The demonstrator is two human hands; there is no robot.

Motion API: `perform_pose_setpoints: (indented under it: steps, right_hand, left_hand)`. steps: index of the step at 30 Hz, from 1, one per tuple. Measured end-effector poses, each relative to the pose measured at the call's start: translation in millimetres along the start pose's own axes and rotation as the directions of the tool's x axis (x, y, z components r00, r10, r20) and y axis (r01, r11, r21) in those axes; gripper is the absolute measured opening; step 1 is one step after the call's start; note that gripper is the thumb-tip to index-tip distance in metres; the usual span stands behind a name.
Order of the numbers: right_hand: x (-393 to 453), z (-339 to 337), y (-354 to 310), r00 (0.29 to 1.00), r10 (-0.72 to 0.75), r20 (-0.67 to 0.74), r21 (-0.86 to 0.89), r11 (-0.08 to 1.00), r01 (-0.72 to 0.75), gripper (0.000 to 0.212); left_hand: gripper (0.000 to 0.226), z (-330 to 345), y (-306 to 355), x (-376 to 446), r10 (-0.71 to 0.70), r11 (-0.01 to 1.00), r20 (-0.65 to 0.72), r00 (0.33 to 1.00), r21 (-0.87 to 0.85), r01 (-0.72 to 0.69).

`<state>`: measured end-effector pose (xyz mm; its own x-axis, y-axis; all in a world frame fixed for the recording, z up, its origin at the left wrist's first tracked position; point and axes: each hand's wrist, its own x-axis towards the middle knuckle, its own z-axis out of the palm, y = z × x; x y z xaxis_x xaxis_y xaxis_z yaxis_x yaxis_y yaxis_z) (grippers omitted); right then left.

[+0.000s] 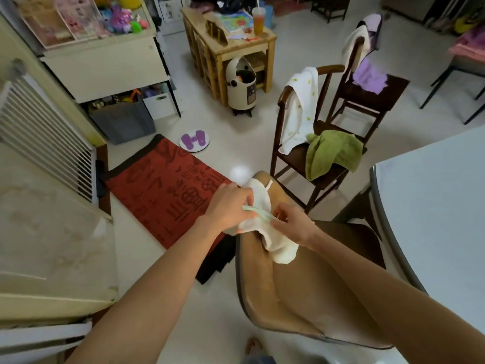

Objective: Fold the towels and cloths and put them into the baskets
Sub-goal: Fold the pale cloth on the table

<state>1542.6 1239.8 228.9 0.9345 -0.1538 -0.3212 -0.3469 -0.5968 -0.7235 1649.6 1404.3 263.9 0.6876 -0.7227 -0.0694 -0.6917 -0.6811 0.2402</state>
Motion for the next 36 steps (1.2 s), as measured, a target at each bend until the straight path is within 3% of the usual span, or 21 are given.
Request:
perform_pose_setpoints:
  steps: [2, 5, 7, 9, 12, 16, 19, 21, 23, 26, 28, 31, 36]
  right_hand:
    - [-16, -15, 11, 0.999, 0.001, 0.049, -0.069, 0.998, 0.002, 0.018]
    - [-42, -46, 33, 0.996, 0.037, 0.081, -0.143, 0.989, -0.025, 0.019]
    - [-60, -71, 54, 0.997, 0.073, -0.016, -0.201, 0.977, -0.075, 0.005]
    - [-81, -100, 83, 0.977, 0.132, -0.168, -0.306, 0.935, -0.179, 0.010]
    - [-107, -139, 117, 0.899, 0.199, -0.390, -0.416, 0.833, -0.365, 0.015]
    - [-162, -206, 161, 0.800, 0.231, -0.553, -0.438, 0.737, -0.515, 0.017]
    - [-200, -252, 192, 0.711, 0.267, -0.651, -0.391, 0.684, -0.615, 0.015]
    - [-227, -280, 215, 0.634, 0.311, -0.708, -0.320, 0.659, -0.680, 0.013]
    - [-244, -300, 234, 0.569, 0.346, -0.746, -0.251, 0.645, -0.722, 0.012]
    - [-271, -331, 267, 0.441, 0.494, -0.749, -0.024, 0.646, -0.763, 0.024]
    - [-284, -350, 288, 0.369, 0.577, -0.728, 0.177, 0.679, -0.713, 0.028]
    - [-291, -373, 304, 0.297, 0.549, -0.782, 0.342, 0.775, -0.531, 0.025]
    - [-289, -396, 305, 0.222, 0.340, -0.914, 0.262, 0.912, -0.316, 0.048]
  left_hand:
    - [0.018, -5, 21, 0, 0.119, 0.990, 0.062, 0.991, 0.067, -0.123]
    - [0.026, -8, 56, 4, 0.180, 0.983, 0.231, 0.956, -0.004, -0.184]
    - [0.029, -5, 85, 11, 0.204, 0.977, 0.364, 0.909, -0.026, -0.210]
    - [0.027, -2, 119, 20, 0.203, 0.976, 0.496, 0.844, -0.034, -0.214]
    - [0.024, 5, 153, 36, 0.144, 0.987, 0.546, 0.825, -0.019, -0.160]
    - [0.022, 9, 229, 68, 0.088, 0.996, 0.465, 0.881, -0.025, -0.086]
    - [0.034, 16, 292, 95, 0.087, 0.970, 0.430, 0.899, -0.242, 0.022]
    - [0.034, 26, 339, 112, 0.020, 0.861, 0.445, 0.896, -0.463, 0.210]
    - [0.030, 37, 372, 128, -0.047, 0.828, 0.251, 0.967, -0.532, 0.179]
    - [0.029, 51, 437, 139, -0.060, 0.852, 0.063, 0.996, -0.516, 0.084]
    - [0.029, 56, 477, 141, -0.026, 0.861, -0.021, 0.999, -0.509, 0.012]
    - [0.032, 58, 516, 154, -0.003, 0.865, -0.162, 0.987, -0.495, -0.079]
    - [0.038, 42, 529, 190, 0.075, 0.872, -0.391, 0.918, -0.420, -0.250]
